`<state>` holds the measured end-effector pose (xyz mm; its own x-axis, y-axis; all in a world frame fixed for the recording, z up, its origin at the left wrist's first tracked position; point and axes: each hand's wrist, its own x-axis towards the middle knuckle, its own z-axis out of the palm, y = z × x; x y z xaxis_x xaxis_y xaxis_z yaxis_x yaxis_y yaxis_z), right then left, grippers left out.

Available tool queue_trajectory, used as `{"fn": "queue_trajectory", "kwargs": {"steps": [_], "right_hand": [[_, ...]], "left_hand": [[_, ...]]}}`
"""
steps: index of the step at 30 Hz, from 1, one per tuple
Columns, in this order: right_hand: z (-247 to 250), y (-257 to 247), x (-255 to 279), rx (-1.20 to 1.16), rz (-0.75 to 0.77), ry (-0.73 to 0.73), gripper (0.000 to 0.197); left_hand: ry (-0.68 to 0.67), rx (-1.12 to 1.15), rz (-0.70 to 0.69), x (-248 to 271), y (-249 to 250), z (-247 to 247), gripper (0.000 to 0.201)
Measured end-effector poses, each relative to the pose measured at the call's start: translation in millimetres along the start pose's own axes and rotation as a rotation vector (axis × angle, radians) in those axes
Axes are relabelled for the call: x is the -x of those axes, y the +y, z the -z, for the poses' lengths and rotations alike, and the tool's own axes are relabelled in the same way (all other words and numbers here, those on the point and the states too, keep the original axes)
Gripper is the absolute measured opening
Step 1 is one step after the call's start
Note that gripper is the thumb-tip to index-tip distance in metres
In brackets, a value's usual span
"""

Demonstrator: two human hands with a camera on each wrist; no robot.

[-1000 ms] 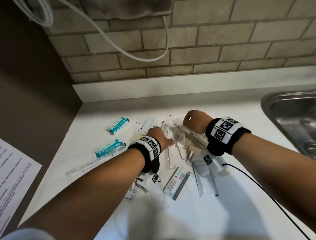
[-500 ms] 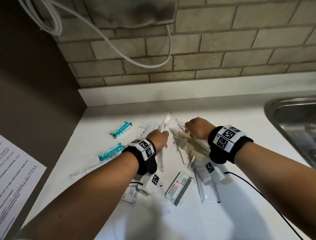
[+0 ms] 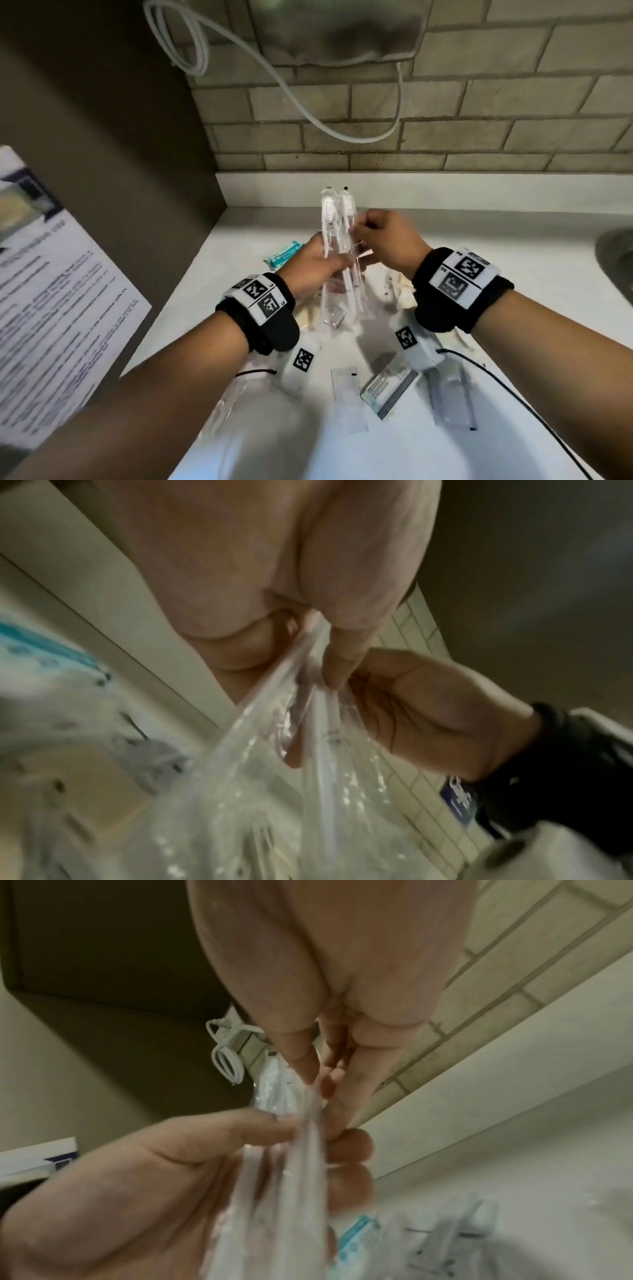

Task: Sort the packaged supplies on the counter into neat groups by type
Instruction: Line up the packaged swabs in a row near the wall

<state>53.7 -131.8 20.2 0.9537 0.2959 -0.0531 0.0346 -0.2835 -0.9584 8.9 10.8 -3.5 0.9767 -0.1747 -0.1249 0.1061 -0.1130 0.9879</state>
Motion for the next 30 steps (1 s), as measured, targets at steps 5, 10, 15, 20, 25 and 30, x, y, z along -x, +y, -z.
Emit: {"fn": "queue_trajectory", "kwargs": {"steps": [5, 10, 15, 20, 25, 30], "right_hand": [[-50.0, -13.1, -13.3, -0.029, 0.030, -0.129, 0.011], [-100.3, -22.1, -29.0, -0.005, -0.095, -0.167, 0.027], [-158.5, -17.3, -26.7, 0.835, 0.025, -0.368, 0.044], [-223.1, 3.8, -35.2, 1.350, 0.067, -0.567, 0.073], [-238.7, 27.3, -67.0, 1.436, -0.005, -0.525, 0.089], [-205.3, 23.6, -36.6, 1.514, 0.072, -0.568, 0.071]], "left_hand": [[0.021, -0.102, 0.001, 35.4, 9.5, 47.9, 0.029], [0.268, -0.257, 0.059, 63.3, 3.2, 105.2, 0.010], [0.443, -0.348, 0.078, 77.2, -4.5, 163.3, 0.012], [0.413, -0.391, 0.128, 77.7, -13.4, 188.7, 0.021], [0.424, -0.365, 0.156, 73.8, -21.2, 197.9, 0.039], [0.370, -0.342, 0.139, 61.5, -30.7, 197.9, 0.023]]}}
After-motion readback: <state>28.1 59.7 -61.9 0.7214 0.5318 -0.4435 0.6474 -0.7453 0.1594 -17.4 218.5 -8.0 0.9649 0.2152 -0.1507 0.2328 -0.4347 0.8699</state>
